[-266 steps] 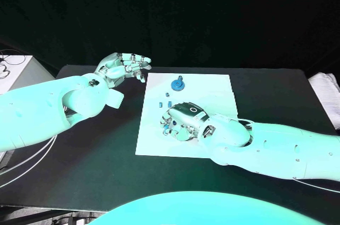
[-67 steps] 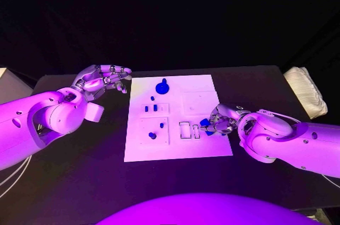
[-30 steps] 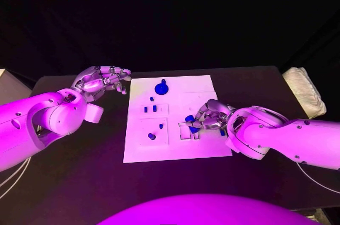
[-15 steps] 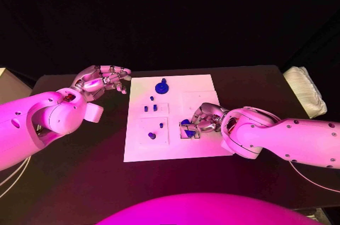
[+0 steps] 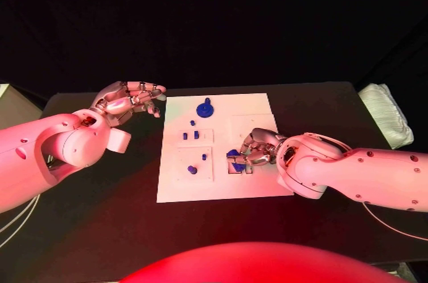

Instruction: Assemble the parts on the task board

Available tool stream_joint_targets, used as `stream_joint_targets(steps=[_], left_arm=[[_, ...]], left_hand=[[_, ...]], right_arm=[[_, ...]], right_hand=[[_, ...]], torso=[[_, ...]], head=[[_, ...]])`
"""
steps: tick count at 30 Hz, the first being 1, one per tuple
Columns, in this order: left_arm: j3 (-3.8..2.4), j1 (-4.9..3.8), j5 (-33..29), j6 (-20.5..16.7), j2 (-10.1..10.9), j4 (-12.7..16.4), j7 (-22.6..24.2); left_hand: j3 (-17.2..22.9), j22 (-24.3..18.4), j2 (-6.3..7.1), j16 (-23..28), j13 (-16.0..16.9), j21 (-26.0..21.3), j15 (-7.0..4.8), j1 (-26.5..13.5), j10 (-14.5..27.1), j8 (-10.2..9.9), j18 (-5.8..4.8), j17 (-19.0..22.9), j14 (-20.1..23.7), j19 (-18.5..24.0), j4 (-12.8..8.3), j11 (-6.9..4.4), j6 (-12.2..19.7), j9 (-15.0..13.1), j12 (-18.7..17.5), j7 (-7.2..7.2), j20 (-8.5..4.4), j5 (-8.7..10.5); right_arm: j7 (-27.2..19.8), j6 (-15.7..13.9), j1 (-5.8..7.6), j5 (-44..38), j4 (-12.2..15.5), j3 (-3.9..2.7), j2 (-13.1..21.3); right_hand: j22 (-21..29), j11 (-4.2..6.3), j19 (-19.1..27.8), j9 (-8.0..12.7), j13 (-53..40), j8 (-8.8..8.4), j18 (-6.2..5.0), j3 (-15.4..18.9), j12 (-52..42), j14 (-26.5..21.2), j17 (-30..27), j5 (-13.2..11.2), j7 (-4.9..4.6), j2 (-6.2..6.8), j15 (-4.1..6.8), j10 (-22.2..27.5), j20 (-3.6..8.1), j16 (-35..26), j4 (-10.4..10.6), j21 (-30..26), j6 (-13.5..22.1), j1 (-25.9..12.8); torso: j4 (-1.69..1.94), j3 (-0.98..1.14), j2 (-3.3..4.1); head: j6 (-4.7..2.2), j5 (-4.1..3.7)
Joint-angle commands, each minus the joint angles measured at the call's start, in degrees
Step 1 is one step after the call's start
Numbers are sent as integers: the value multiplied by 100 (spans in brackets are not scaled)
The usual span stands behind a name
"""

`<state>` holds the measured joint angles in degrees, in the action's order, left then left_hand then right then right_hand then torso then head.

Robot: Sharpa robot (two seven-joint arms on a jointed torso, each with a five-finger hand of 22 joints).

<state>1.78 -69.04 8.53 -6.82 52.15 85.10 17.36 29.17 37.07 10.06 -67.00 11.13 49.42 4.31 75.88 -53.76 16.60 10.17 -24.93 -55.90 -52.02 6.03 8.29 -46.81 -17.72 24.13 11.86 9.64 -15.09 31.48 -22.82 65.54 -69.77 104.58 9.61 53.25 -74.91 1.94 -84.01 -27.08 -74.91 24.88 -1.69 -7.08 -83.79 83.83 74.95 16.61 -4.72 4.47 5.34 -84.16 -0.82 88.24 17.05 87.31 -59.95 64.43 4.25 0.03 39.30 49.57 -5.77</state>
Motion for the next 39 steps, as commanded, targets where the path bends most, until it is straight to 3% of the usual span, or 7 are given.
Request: stream_joint_targets(steps=[1,7,9,12,23,32,39], left_arm=[[-3,-3,-33,79,-1,15,2],[-3,-3,-33,87,2,18,-11],[-3,-3,-33,88,4,17,-13],[-3,-3,-33,86,9,16,-16],[-3,-3,50,83,11,15,-37],[-3,-3,86,86,11,13,-40],[-3,-2,81,95,18,9,-38]], left_hand=[[-5,-9,10,-18,6,-26,4,-47,46,30,35,7,42,-8,37,13,51,10,37,56,14,-11],[-7,-11,9,-19,6,-28,4,-52,49,32,35,6,41,-9,44,13,52,10,40,55,15,-11],[-7,-11,9,-19,6,-28,4,-52,49,32,35,6,41,-9,44,13,52,10,40,55,15,-11],[-9,-13,9,-20,6,-31,5,-58,52,34,35,6,41,-10,52,13,54,11,43,56,16,-11],[-10,-17,4,-22,6,-37,5,-66,58,37,35,6,41,-14,68,14,58,12,49,55,17,-12],[-10,-18,3,-23,5,-38,5,-66,61,37,36,6,41,-15,71,14,61,13,50,55,17,-12],[-10,-18,3,-23,5,-38,5,-67,63,38,36,6,40,-16,72,14,62,13,51,56,17,-12]], right_arm=[[175,246,-12,-230,-25,10,-19],[291,240,-11,-419,-59,10,-33],[301,253,-11,-459,-70,10,-36],[291,266,-10,-492,-84,10,-48],[146,158,-12,-716,-87,10,-90],[-115,-6,-15,-805,-12,10,-17],[-684,-131,-17,-639,201,9,242]], right_hand=[[-1365,31,-509,13,-1024,31,108,-66,6,535,1094,-45,290,10,33,-321,21,23,-31,1,-331,-97],[-1351,19,-498,-15,-1009,76,100,14,63,531,1079,-669,280,113,23,-308,12,14,-21,-35,-321,-548],[-1354,21,-498,-31,-1011,97,100,94,74,530,1076,-342,279,133,23,-307,13,11,-29,-34,-307,-675],[-1349,18,-494,-46,-1007,116,98,209,96,531,1081,-181,277,154,22,-302,12,12,-23,-47,-288,-800],[-1348,2,-490,-92,-1013,184,94,936,155,531,1084,-842,262,67,7,-293,-4,7,-10,-68,-227,-1269],[-1356,3,-495,-99,-1026,198,97,1003,148,533,1091,-832,263,-64,6,-299,-5,9,-16,-55,-224,-1278],[-1369,6,-501,-109,-1051,223,101,1068,143,532,1083,-579,267,-149,9,-308,-2,3,-43,-40,-196,-705]], torso=[[-6,3,-1],[1,3,-1],[1,4,-2],[-5,7,0],[-1,3,-4],[-1,8,-2],[-9,8,2]], head=[[2,-1],[6,-17],[7,-15],[14,-12],[19,-17],[-1,-22],[-19,-18]])
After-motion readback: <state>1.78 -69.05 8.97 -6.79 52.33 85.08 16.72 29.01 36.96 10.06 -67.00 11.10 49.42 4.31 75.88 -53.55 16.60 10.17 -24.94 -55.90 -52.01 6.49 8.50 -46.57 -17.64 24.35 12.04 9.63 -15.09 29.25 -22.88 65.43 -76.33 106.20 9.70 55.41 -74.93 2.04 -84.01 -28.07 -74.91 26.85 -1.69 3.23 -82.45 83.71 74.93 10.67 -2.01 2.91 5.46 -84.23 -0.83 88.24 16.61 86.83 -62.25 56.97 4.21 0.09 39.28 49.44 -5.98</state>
